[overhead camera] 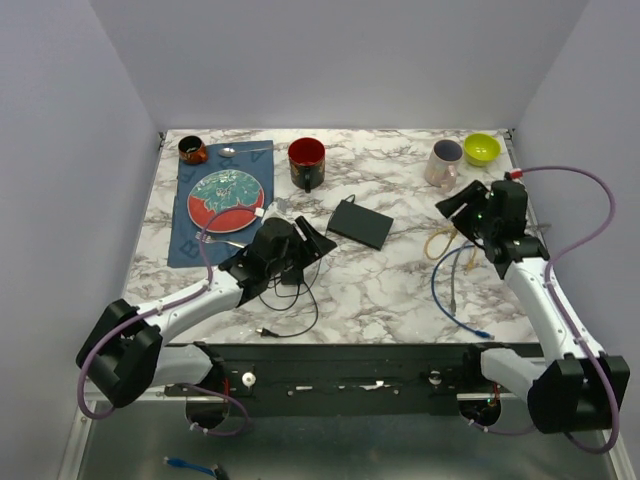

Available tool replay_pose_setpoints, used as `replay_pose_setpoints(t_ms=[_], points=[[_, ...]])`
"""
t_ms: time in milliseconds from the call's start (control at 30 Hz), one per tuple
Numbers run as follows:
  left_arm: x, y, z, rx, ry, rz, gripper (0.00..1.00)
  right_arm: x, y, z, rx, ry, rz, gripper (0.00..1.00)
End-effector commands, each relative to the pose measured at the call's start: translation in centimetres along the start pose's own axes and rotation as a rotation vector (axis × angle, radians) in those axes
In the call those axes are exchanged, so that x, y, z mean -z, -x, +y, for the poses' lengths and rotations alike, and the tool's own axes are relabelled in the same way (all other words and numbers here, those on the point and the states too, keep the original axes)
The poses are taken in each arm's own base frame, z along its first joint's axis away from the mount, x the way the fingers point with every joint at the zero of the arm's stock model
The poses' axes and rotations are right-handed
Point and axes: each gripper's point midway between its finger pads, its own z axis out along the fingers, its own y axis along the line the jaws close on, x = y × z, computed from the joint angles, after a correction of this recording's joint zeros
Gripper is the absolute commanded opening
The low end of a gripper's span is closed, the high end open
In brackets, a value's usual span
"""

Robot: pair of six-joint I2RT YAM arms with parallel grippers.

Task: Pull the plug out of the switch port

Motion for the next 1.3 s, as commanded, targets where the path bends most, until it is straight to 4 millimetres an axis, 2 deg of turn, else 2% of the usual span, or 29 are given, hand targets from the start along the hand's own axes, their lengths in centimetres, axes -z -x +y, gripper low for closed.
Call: replay_pose_setpoints(t_ms=[0, 33, 67, 167, 233, 267, 300, 333, 367, 400, 433, 500, 567, 667, 700, 733, 767, 800, 900, 967, 1000, 1100, 1167, 1200, 1267], points=[[-0.9, 1.3, 1.5, 0.002, 0.079, -0.054, 0.66, -1.8, -0.9, 5.8, 0.084, 0.212, 0.069, 0.55], [-1.1, 1.1, 1.6, 0.0, 0.085, -0.042, 0.65, -2.2, -1.0, 6.2, 0.096, 0.219, 0.073, 0.47], [-1.5, 1.0, 1.9, 0.002, 0.098, -0.034, 0.64, -3.0, -1.6, 6.1, 0.106, 0.201, 0.09, 0.34], [-2.3, 0.6, 2.6, 0.008, 0.12, -0.017, 0.63, -3.9, -1.3, 3.9, 0.082, 0.092, 0.042, 0.14], [-2.6, 0.5, 2.8, 0.004, 0.128, -0.013, 0.63, -3.9, -0.9, 2.4, 0.089, 0.02, 0.007, 0.07], [-2.9, 0.4, 3.0, 0.004, 0.136, -0.007, 0.63, -3.8, -1.3, 1.4, 0.084, -0.01, 0.006, 0.06], [-3.1, 0.3, 2.9, 0.004, 0.136, -0.002, 0.62, -3.0, -1.1, 1.1, 0.078, -0.018, -0.012, 0.05], [-3.2, 0.2, 3.0, 0.004, 0.138, 0.004, 0.62, -2.5, -0.8, 0.6, 0.069, -0.04, -0.037, 0.11], [-3.5, 0.1, 3.0, 0.004, 0.14, 0.012, 0.62, -2.1, -0.9, 0.1, 0.066, -0.045, -0.045, 0.24], [-3.6, 0.0, 3.0, 0.005, 0.138, 0.016, 0.62, -1.1, -0.7, 0.3, 0.067, -0.021, -0.07, 0.53], [-3.8, 0.0, 2.8, 0.005, 0.132, 0.015, 0.62, -0.7, -0.9, 0.5, 0.101, 0.009, -0.063, 0.65], [-4.2, -0.3, 3.1, 0.01, 0.138, 0.026, 0.62, -0.2, -0.6, 1.8, 0.115, 0.073, -0.073, 0.75], [-4.9, -0.5, 3.1, 0.023, 0.138, 0.041, 0.62, -0.8, -1.8, 3.3, 0.136, 0.145, 0.008, 0.75], [-5.8, -0.9, 2.8, 0.035, 0.137, 0.069, 0.61, -3.0, -3.5, 5.7, 0.125, 0.221, 0.146, 0.59], [-6.0, -0.8, 2.8, 0.038, 0.138, 0.072, 0.6, -3.8, -4.1, 6.1, 0.123, 0.226, 0.185, 0.45], [-6.1, -0.7, 3.1, 0.045, 0.152, 0.076, 0.59, -4.3, -3.9, 7.3, 0.122, 0.249, 0.2, 0.4], [-6.3, -0.6, 3.0, 0.046, 0.154, 0.077, 0.58, -6.0, -5.5, 6.8, 0.127, 0.218, 0.255, 0.35], [-6.4, -0.5, 3.2, 0.048, 0.161, 0.074, 0.57, -6.8, -5.9, 6.8, 0.122, 0.209, 0.276, 0.26], [-7.1, -0.4, 3.7, 0.041, 0.19, 0.078, 0.53, -9.6, -6.8, 7.2, 0.107, 0.198, 0.327, 0.15], [-7.8, -0.4, 4.1, 0.036, 0.215, 0.083, 0.49, -10.9, -6.8, 7.8, 0.102, 0.204, 0.338, 0.13], [-8.0, -0.3, 4.3, 0.035, 0.222, 0.085, 0.48, -12.3, -7.7, 7.1, 0.097, 0.182, 0.368, 0.12], [-9.1, -0.3, 5.1, 0.036, 0.254, 0.103, 0.45, -14.1, -7.8, 7.5, 0.089, 0.173, 0.381, 0.07], [-9.8, -0.4, 5.9, 0.042, 0.285, 0.122, 0.43, -15.9, -8.6, 6.3, 0.075, 0.126, 0.394, 0.06], [-9.9, -0.4, 6.0, 0.046, 0.287, 0.126, 0.43, -16.4, -8.4, 6.5, 0.07, 0.126, 0.385, 0.05], [-10.5, -0.4, 6.6, 0.051, 0.304, 0.129, 0.42, -17.8, -9.6, 5.9, 0.061, 0.109, 0.419, 0.04]])
